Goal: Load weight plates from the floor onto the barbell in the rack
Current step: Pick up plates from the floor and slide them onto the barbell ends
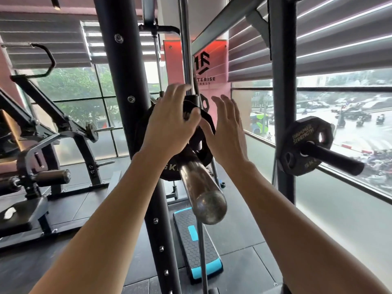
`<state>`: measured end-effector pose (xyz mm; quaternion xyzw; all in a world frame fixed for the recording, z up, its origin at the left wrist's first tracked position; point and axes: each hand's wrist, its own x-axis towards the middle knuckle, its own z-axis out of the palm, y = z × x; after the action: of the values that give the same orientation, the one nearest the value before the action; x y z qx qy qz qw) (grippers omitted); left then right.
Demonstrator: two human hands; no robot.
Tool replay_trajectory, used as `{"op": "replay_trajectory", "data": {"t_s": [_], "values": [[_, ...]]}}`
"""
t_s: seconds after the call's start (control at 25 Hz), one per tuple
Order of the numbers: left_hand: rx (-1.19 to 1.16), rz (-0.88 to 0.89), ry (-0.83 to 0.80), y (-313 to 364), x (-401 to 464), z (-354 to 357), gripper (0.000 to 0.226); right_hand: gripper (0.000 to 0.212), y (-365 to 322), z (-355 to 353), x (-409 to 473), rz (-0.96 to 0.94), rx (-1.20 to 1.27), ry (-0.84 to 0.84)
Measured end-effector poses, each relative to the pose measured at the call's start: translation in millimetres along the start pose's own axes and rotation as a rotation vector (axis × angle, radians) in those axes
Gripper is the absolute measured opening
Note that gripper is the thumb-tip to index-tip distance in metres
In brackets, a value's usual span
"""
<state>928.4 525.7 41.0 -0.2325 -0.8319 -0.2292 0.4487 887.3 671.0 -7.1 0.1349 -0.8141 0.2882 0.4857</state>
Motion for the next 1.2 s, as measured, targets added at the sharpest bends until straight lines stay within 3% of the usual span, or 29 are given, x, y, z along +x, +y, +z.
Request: {"op": "replay_trajectory", "data": {"t_s": [0.24, 0.48, 0.64, 0.84, 1.2], "values": [[0.301, 0.256, -0.139, 109, 3, -18, 0.074, 0.065, 19, -126, -32, -0.039, -0.273, 0.154], [0.246, 0.355, -0.142, 219, -31, 1, 0.087, 0.072, 75, -256, -91, 0.074, -0.52, 0.137], [0.076, 0.346, -0.121, 285, -65, 54, 0.085, 0.071, 113, -341, -150, 0.161, -0.669, 0.118], [-0.071, 0.404, -0.252, 358, -126, 147, 0.082, 0.07, 157, -420, -243, 0.341, -0.822, 0.065], [-0.275, 0.572, -0.568, 432, -247, 326, 0.059, 0.063, 257, -438, -399, 0.769, -0.862, -0.048]]}}
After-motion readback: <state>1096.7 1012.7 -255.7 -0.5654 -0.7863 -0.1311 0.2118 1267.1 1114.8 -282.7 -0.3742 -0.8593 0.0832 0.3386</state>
